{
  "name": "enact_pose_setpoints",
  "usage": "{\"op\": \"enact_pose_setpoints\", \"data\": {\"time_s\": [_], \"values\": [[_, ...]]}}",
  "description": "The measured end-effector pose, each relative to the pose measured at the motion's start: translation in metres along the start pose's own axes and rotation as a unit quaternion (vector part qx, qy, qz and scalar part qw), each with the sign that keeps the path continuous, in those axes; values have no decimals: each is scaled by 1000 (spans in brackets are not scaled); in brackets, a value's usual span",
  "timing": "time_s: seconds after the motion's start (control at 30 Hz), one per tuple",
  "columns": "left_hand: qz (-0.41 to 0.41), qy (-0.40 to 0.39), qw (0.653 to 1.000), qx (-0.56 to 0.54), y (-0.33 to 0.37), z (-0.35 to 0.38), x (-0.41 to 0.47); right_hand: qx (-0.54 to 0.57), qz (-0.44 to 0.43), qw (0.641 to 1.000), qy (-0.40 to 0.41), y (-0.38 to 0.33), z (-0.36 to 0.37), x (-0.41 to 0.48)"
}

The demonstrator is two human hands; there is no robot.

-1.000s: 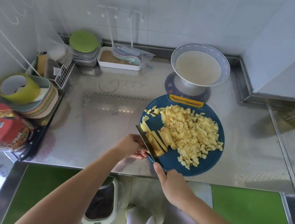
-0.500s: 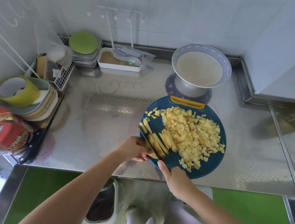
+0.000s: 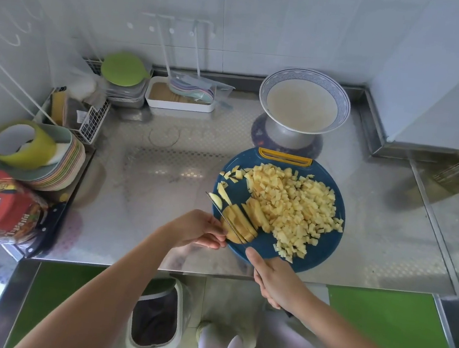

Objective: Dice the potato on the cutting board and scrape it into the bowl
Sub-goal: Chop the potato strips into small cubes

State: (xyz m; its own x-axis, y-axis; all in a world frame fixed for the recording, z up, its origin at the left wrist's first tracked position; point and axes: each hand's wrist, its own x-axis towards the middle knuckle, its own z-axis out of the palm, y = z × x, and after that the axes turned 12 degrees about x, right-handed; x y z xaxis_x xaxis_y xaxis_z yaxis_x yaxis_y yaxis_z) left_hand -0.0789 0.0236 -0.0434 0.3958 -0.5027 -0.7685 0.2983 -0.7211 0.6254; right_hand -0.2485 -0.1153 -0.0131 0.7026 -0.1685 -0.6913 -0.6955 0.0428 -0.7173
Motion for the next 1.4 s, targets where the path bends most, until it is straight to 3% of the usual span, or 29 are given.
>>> {"op": "enact_pose_setpoints", "data": {"time_s": [0.23, 0.43, 0.97, 1.4], "values": [[10, 8, 1000, -5, -2, 1, -2, -123, -15, 992, 32, 11, 6, 4], [18, 15, 998, 64, 3, -1, -2, -130, 6, 991, 23, 11, 9, 6], [6, -11, 997, 73, 6, -2, 5, -178, 44, 982, 45, 12, 13, 17], [1, -11, 998, 62, 6, -2, 6, 2, 78, 996, 33, 19, 0, 27]]}}
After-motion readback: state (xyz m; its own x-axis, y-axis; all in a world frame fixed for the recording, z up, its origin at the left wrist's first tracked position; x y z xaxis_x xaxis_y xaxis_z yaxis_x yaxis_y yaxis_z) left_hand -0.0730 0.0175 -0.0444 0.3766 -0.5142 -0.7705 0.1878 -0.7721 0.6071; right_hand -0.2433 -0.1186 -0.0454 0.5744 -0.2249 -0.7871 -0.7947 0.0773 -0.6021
